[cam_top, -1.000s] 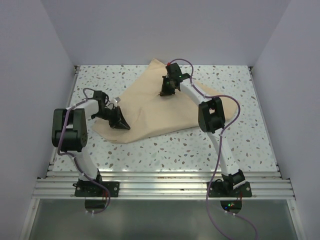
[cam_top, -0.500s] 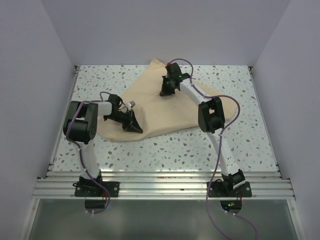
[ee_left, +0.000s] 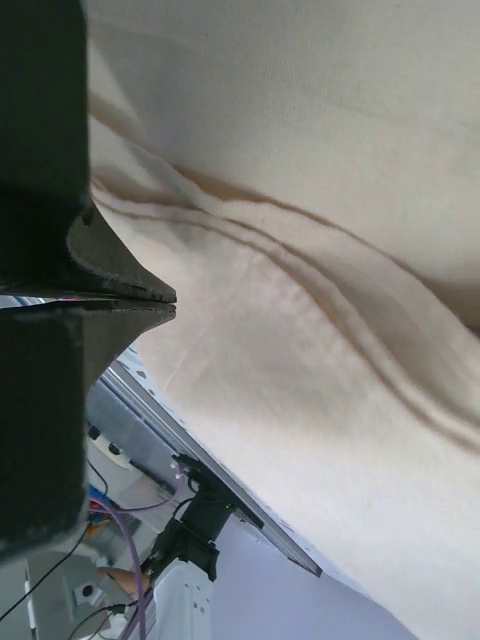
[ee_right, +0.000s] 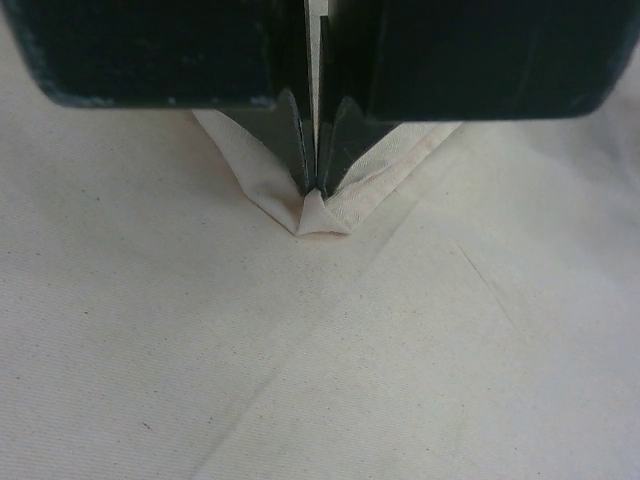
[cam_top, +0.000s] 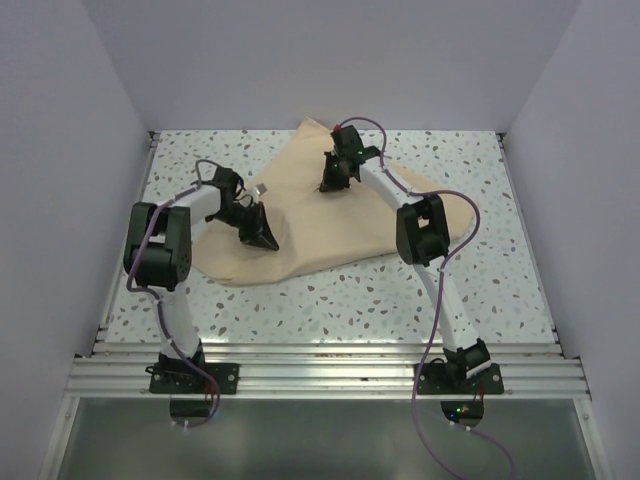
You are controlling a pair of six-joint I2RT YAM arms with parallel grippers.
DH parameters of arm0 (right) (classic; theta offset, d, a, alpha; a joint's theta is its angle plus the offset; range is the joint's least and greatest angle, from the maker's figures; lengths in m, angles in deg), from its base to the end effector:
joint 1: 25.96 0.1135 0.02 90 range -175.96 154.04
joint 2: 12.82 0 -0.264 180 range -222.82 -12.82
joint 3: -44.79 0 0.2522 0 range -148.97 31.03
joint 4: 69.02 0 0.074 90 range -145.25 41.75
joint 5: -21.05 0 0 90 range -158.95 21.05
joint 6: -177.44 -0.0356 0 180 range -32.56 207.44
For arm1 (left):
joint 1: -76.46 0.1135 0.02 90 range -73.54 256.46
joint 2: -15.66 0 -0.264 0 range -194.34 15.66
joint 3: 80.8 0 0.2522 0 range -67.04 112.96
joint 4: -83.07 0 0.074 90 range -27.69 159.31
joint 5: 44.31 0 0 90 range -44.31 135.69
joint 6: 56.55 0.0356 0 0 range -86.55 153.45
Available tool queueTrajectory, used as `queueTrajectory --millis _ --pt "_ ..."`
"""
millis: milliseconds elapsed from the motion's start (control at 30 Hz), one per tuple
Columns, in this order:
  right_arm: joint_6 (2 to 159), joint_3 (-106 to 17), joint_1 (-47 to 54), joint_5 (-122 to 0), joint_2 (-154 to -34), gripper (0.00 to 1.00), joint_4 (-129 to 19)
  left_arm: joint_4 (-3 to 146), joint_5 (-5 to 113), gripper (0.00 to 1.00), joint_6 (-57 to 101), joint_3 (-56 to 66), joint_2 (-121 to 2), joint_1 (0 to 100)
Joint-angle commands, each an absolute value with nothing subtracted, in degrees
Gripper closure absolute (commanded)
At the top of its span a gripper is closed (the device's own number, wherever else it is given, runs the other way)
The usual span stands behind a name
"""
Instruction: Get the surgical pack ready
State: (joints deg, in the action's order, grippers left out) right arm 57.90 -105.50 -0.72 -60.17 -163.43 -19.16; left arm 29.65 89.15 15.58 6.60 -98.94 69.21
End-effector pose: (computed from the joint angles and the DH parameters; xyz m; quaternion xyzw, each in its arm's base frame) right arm 0.5152 0.2489 0.1578 0.0091 0.9378 0.2201 0.2684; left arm 0.3644 -0.0710 0.1398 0.0555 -0.9247 0.3767 0.0061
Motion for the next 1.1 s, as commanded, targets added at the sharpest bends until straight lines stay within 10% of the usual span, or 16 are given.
queueTrajectory --millis 0,467,1067 --pt "59.4 -106.1 -1.0 -62.3 -165.4 0.99 -17.1 27.6 88.8 0.94 16.8 10.1 -94.6 69.5" --pt "59.3 -107.1 -1.1 -62.0 -160.5 0.47 -16.7 32.8 91.2 0.94 16.7 -1.3 -101.4 69.2" --pt "60.4 -85.7 -11.6 -64.5 -139.3 0.41 -17.7 31.3 86.6 0.93 19.5 -1.8 -103.4 72.5"
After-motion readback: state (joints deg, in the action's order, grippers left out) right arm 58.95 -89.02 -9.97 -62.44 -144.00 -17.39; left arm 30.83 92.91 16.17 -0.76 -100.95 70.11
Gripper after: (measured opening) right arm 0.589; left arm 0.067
